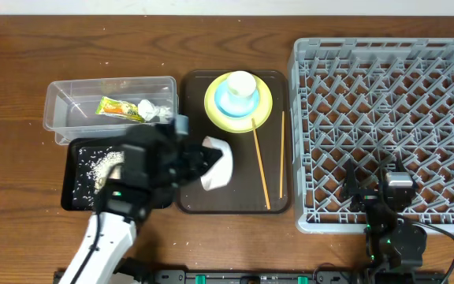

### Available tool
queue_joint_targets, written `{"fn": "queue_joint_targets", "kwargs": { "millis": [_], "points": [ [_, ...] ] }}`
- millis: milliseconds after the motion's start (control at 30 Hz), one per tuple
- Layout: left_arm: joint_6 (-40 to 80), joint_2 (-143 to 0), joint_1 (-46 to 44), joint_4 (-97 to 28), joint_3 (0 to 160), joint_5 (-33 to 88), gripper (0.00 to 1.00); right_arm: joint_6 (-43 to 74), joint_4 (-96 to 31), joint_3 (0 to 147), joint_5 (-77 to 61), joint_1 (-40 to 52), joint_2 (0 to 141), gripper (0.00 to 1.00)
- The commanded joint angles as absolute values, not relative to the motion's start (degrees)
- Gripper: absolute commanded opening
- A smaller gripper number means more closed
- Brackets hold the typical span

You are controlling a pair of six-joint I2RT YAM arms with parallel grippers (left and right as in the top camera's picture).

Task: Sort waste into correct bins and load items into the dishwasher rack
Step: 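Carry the empty plate right and set it on the brown tray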

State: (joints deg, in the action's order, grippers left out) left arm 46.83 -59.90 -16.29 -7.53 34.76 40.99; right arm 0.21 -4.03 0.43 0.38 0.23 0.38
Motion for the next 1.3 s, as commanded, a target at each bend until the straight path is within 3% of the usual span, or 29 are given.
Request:
{"fn": "queue_joint_targets", "kwargs": {
  "millis": [0, 300, 633, 1133, 1267],
  "points": [
    [43.05, -60.38, -23.31, -8.56, 36.51, 20.23, 0.06, 0.36, -4.25, 0.32, 0.14, 0.45, 0.40, 0.99],
    [37.91, -64.95, -33.80, -12.62, 36.51, 0.89, 0.06, 0.38, -4.25, 0.32, 0.14, 0.45, 0.40, 0.99],
    [31.90, -73.49, -33.85, -9.32, 36.51, 0.82, 0.06, 0.36, -4.25, 0.32, 0.14, 0.45, 0.40, 0.99],
    [30.79, -73.76, -38.15, -5.85, 36.51, 0.54, 0.07, 0.36, -4.25, 0.32, 0.14, 0.45, 0.40, 0.99],
    [30.41, -73.97, -38.35, -5.87, 36.51, 0.38, 0.13, 0.38, -4.25, 0.32, 0.16, 0.45, 0.40, 0.99]
  ]
}}
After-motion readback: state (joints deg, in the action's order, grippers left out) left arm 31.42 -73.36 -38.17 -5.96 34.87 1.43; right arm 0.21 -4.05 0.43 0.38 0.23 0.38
